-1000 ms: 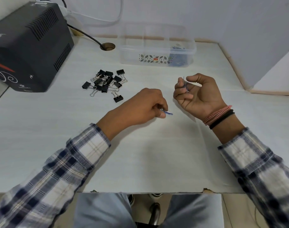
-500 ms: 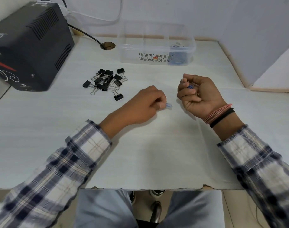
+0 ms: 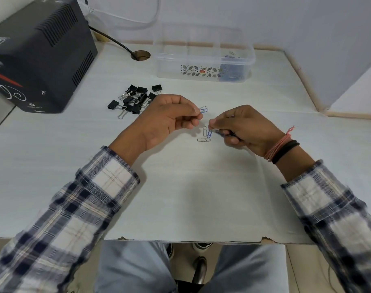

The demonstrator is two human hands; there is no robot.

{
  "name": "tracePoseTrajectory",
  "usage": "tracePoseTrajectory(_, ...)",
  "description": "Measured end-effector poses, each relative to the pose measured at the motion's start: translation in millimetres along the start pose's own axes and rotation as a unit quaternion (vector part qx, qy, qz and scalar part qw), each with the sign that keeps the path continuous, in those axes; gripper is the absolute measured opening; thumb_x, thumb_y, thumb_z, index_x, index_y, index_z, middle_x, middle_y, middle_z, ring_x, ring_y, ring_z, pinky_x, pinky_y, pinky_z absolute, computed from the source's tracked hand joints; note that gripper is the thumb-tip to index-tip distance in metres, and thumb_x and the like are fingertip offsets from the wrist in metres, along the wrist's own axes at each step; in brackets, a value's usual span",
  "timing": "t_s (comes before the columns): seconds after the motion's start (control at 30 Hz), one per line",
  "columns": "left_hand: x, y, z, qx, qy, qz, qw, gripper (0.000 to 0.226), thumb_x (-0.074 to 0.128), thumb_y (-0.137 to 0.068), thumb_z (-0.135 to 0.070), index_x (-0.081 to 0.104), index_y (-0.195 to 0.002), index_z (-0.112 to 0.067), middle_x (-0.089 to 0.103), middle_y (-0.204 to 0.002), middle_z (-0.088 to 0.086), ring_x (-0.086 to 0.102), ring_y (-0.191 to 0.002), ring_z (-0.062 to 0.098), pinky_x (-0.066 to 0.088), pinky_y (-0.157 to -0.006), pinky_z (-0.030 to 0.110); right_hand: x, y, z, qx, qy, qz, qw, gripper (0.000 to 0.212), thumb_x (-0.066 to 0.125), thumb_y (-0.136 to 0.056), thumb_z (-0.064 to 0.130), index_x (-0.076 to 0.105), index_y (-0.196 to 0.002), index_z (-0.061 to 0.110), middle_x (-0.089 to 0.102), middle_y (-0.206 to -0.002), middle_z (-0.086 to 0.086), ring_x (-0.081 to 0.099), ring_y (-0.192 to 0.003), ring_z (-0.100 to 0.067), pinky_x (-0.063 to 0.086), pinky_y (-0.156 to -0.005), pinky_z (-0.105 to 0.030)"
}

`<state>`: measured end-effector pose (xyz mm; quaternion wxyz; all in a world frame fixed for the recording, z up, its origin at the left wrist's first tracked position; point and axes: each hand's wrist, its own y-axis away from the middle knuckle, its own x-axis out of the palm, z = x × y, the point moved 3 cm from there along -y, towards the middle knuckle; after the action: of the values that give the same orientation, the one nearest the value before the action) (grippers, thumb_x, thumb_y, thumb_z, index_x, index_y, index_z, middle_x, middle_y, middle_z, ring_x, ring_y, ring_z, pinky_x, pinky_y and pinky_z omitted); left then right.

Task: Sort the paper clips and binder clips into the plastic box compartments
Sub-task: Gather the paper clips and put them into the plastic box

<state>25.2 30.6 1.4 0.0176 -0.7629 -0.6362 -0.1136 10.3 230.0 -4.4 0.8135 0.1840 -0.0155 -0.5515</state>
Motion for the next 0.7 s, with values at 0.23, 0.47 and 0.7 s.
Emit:
tracePoseTrajectory(0.23,-1.9,-3.1,3.4,-0.059,0.072,-0.026,0.995,0.021,0.05,-0.093,0.003,0.071,-0.095,0.0,0.066,-0.074,0.007,0.06,-0.062,0.015,0.05,-0.06,0.02,-13.6,3.1,8.8,-0.069,0.105,-0.037,0.991,0.018,0.077,-0.087,0.013,0.076,-0.089,-0.005,0.049,-0.051,-0.002,0.036,-0.043,-0.015,0.033,-0.045,-0.021)
tracePoseTrajectory(0.47,7.5,-0.8,6.7,-0.139,0.11,-0.033,0.984,0.025,0.054,-0.093,-0.025,0.058,-0.073,-0.01,0.046,-0.064,0.004,0.04,-0.048,0.017,0.021,-0.041,0.02,-11.9,3.7,11.3,-0.15,0.359,-0.039,0.92,0.01,0.077,-0.086,0.013,0.079,-0.083,0.004,0.051,-0.041,0.031,0.053,-0.048,0.012,0.034,-0.049,-0.002)
tracePoseTrajectory(0.7,21.4,1.7,15.0,0.076,-0.474,-0.083,0.873,0.03,0.079,-0.08,-0.048,0.076,-0.085,-0.02,0.048,-0.056,-0.013,0.049,-0.057,0.007,0.031,-0.051,0.025,-8.2,1.8,8.9,-0.143,0.404,-0.027,0.903,0.018,0.067,-0.091,0.017,0.073,-0.079,0.004,0.068,-0.065,0.014,0.06,-0.062,0.001,0.044,-0.063,-0.016)
